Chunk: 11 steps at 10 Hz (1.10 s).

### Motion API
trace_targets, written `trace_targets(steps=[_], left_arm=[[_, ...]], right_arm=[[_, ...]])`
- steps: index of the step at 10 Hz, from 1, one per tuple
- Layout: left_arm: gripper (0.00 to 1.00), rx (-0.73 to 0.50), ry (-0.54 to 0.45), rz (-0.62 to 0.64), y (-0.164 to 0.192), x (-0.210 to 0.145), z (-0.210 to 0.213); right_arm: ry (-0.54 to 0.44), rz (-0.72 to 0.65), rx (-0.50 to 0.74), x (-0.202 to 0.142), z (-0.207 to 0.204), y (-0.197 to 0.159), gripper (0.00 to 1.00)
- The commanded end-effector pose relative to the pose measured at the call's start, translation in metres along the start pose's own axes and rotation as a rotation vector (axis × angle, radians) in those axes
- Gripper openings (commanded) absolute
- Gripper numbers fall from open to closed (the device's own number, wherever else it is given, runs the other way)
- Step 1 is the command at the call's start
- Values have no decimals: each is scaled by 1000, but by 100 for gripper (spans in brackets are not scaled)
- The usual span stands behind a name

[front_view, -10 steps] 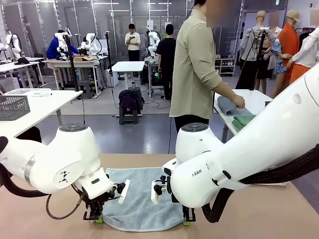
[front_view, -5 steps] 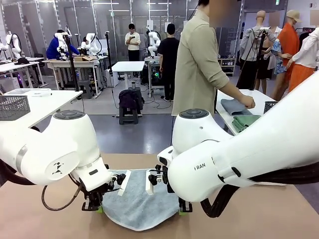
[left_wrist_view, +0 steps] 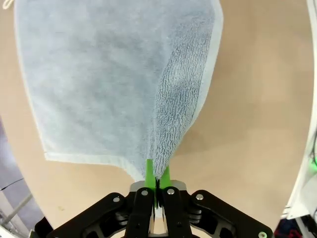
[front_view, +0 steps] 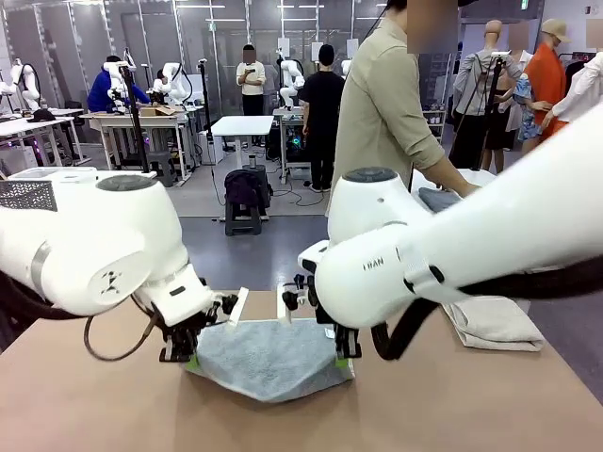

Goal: Fold the towels and place them in the basket.
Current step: When a person lays out a Towel with hook on the table, fold it in half twice.

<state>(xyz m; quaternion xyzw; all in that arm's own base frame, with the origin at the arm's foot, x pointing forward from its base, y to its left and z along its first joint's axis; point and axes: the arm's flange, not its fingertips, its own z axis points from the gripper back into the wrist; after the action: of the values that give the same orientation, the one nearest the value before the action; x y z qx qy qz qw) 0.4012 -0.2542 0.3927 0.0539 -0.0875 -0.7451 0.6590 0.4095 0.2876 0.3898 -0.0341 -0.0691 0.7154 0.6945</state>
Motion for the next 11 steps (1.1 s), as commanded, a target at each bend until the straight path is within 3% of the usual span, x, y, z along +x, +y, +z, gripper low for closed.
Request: trace_targets(steps=[1, 6, 11], left_arm=[[0, 8, 55, 1, 42, 2, 6], [0, 0, 100, 60, 115, -8, 16], [0, 15, 69, 43, 107, -14, 18]], right_arm=[[21, 10, 11, 1, 4, -42, 0], [19, 46, 10, 6, 21, -109, 0], [10, 7, -1, 1, 19, -100, 0]])
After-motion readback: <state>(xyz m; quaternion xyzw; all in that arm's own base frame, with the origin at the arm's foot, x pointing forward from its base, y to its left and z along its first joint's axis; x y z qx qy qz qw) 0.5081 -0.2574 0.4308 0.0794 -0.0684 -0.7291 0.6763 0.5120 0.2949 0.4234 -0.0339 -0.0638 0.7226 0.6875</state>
